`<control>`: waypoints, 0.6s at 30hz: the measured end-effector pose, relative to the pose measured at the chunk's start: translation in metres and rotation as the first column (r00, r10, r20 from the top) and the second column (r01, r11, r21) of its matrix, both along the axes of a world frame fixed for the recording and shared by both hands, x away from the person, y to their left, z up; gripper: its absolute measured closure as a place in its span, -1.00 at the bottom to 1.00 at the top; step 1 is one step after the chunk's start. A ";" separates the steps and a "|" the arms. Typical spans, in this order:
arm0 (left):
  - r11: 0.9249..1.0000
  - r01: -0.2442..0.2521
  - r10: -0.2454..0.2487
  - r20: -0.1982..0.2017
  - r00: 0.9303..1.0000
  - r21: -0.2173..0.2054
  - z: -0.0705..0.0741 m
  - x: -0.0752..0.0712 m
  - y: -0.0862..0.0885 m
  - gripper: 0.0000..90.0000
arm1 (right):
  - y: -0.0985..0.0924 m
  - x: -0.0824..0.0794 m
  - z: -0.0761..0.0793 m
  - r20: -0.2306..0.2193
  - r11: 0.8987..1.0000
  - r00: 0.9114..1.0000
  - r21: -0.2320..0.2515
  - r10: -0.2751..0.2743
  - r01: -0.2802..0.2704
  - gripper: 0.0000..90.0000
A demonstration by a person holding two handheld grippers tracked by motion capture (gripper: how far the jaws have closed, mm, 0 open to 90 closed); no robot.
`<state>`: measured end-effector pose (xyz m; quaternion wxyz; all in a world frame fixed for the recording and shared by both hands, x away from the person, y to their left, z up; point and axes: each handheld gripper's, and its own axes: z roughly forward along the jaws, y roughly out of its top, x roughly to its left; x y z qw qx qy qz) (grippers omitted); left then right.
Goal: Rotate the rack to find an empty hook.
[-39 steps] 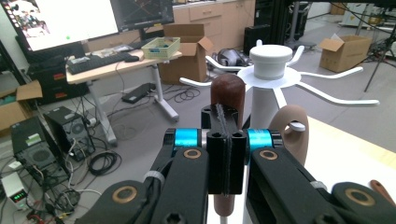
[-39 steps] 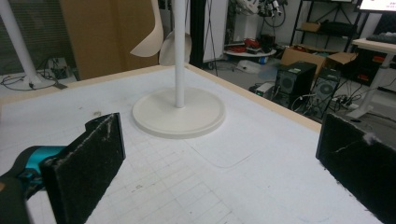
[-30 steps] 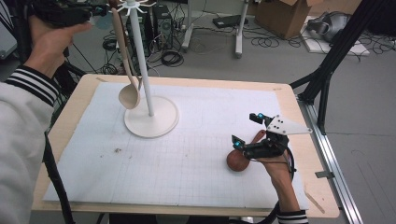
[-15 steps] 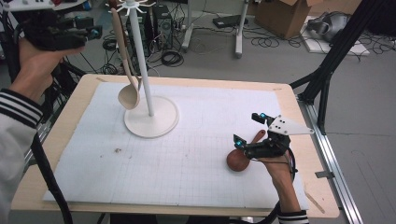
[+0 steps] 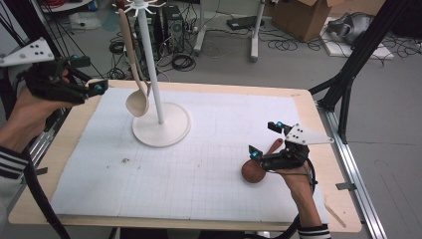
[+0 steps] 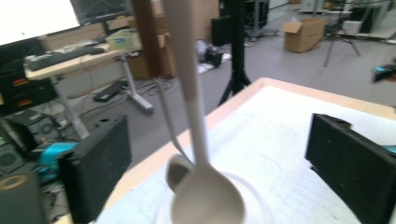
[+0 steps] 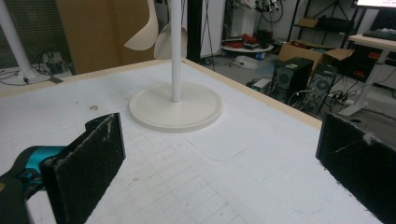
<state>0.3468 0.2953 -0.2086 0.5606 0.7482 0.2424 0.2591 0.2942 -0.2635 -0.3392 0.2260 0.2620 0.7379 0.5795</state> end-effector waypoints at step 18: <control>0.989 0.118 -0.117 0.019 0.993 -0.087 -0.088 -0.057 0.013 -0.96 | -0.003 -0.010 -0.004 0.004 1.000 1.000 0.002 -0.013 0.013 -0.99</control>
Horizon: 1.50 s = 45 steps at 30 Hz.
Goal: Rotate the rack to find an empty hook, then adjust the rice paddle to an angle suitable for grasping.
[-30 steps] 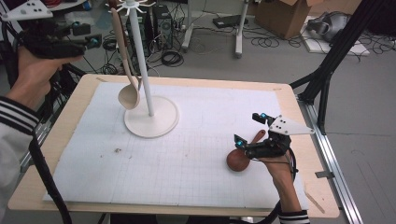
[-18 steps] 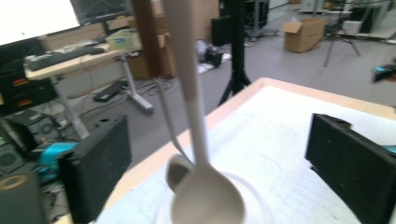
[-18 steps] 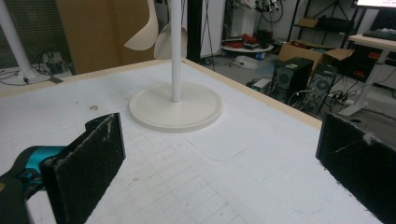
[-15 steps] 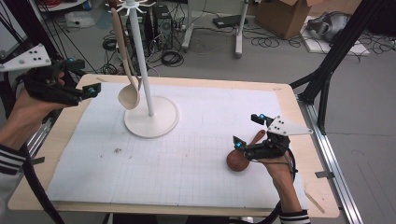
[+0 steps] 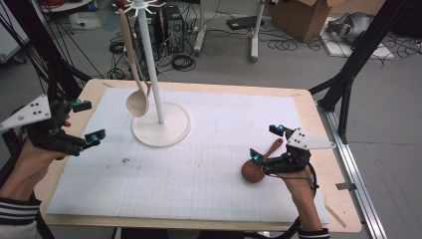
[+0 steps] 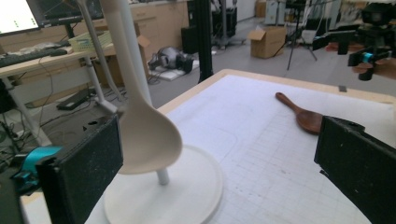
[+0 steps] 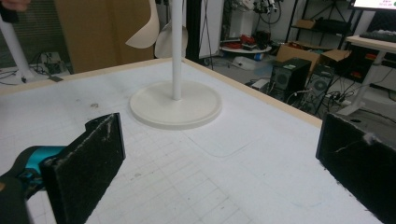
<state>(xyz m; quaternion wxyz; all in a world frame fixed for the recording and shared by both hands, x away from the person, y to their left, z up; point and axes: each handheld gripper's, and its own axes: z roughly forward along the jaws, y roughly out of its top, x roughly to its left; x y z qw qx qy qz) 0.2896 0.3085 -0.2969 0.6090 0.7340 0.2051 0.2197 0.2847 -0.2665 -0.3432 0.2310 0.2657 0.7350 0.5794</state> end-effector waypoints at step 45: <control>0.995 0.072 -0.076 -0.052 0.996 -0.064 -0.068 -0.013 -0.014 -0.96 | 0.003 -0.014 -0.005 0.042 1.000 0.999 0.029 -0.006 0.005 -0.99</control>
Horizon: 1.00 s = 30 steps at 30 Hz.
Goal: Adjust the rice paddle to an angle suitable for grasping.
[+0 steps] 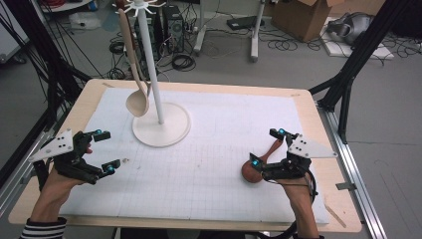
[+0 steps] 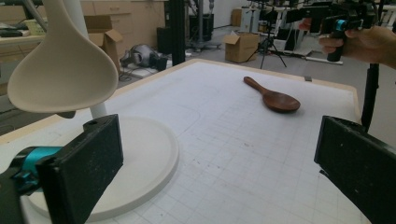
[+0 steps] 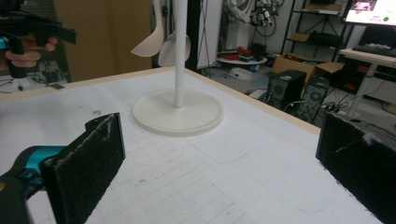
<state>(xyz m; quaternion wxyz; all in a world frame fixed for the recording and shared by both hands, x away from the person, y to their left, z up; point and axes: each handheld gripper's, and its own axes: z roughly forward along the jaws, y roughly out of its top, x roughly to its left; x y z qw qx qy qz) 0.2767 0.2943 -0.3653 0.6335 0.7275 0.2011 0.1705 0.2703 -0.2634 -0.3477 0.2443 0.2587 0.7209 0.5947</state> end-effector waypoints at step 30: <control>1.000 -0.015 0.016 -0.020 1.000 0.015 -0.005 0.001 0.002 -0.96 | -0.047 0.008 -0.002 -0.186 0.987 0.979 -0.122 0.084 -0.108 0.46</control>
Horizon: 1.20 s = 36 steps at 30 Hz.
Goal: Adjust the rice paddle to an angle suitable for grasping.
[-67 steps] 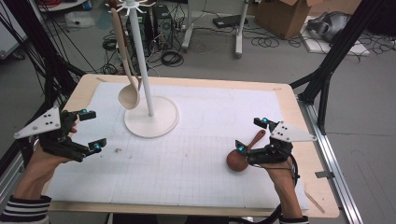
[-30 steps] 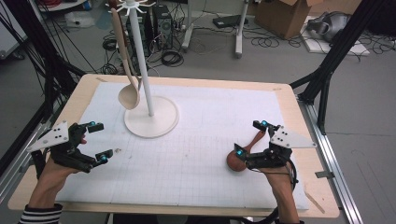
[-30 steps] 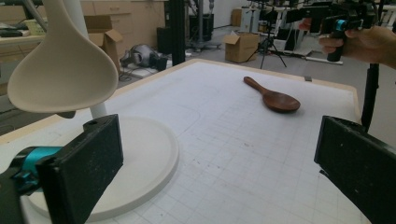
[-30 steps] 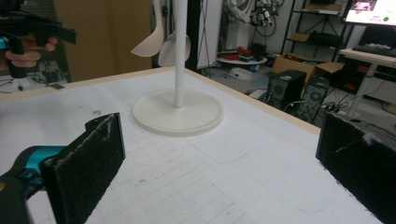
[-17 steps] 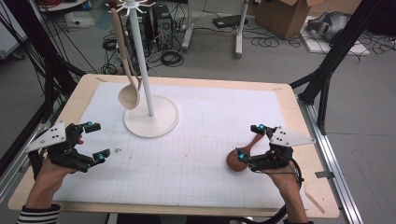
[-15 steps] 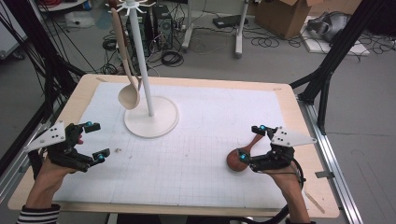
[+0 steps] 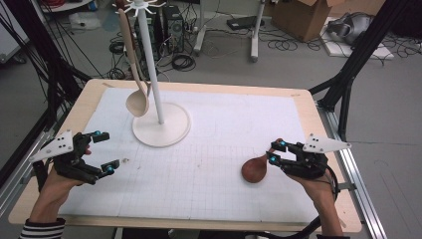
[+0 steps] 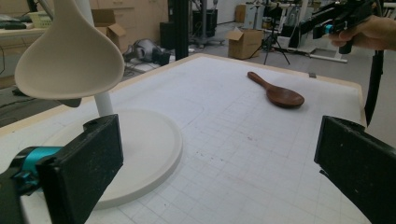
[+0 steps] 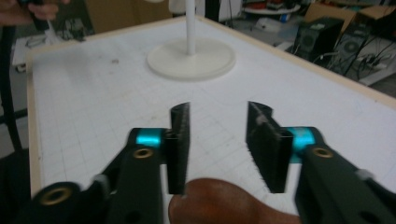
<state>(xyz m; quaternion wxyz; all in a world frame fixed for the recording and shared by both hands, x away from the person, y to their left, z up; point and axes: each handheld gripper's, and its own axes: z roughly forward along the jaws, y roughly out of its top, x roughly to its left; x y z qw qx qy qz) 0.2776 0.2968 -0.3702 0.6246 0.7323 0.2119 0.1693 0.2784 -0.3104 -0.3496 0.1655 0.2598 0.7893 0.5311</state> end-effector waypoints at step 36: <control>1.000 0.002 -0.002 -0.007 1.000 0.001 -0.001 0.001 -0.004 -0.96 | -0.007 0.022 -0.014 -0.088 0.975 0.991 -0.206 -0.099 0.079 1.00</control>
